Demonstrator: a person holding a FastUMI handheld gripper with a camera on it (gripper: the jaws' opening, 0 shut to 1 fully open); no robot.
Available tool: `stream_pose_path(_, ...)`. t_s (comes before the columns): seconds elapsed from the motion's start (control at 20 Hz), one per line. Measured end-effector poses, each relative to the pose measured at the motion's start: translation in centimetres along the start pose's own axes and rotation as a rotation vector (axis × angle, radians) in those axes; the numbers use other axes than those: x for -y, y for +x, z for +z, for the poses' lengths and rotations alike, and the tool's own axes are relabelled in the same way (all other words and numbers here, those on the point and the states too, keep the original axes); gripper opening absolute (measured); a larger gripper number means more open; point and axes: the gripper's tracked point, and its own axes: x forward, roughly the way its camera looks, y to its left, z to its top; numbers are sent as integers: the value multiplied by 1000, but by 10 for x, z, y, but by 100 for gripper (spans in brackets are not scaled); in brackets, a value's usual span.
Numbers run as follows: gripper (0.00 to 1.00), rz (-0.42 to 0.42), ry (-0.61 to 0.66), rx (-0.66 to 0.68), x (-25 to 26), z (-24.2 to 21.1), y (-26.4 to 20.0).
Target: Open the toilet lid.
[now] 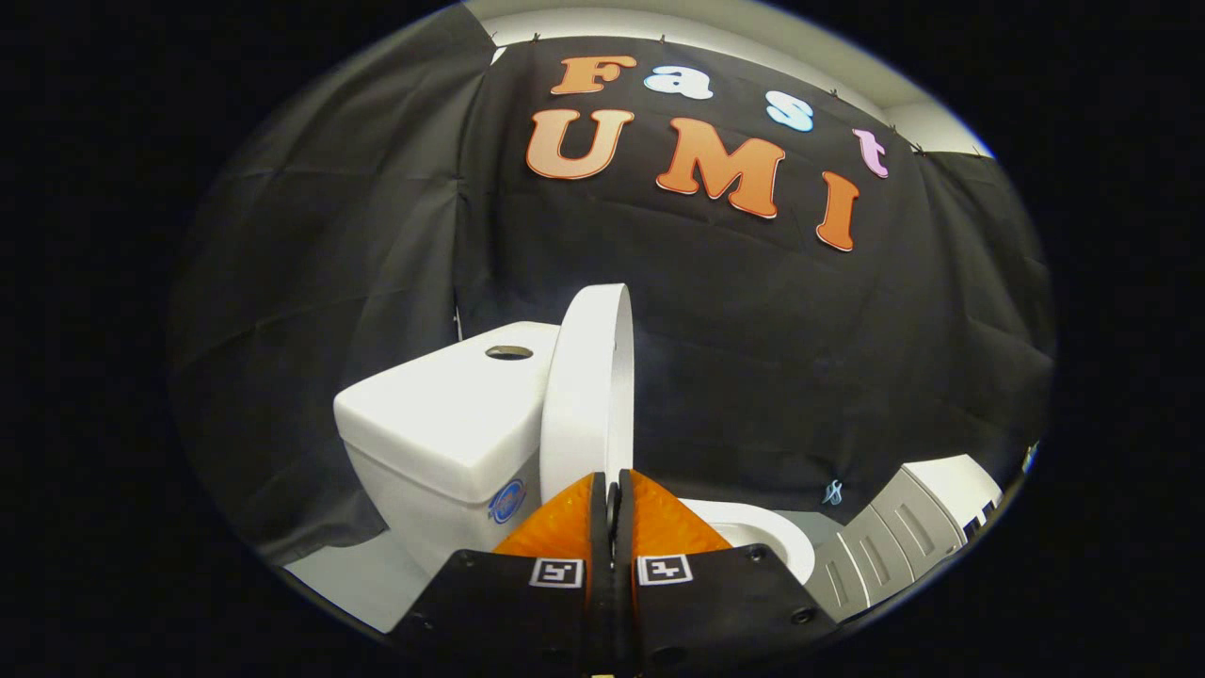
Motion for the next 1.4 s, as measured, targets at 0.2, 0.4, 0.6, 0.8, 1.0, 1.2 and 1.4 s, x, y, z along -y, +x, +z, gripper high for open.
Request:
stream_pose_path(0.2, 8, 12, -3, -2, -7, 2, 2)
stream_pose_path(0.4, 8, -19, -69, 7, -12, 4, 1)
stream_pose_path(0.6, 9, -10, -60, -7, -11, 1, 3)
stream_pose_path(0.8, 29, 26, -63, -14, -15, -1, -1)
stream_pose_path(1.0, 72, 61, -57, -33, -20, -4, -3)
stream_pose_path(1.2, 97, 68, -54, 5, -13, 11, -10)
stream_pose_path(1.4, 97, 79, -37, 37, 9, 29, -19)
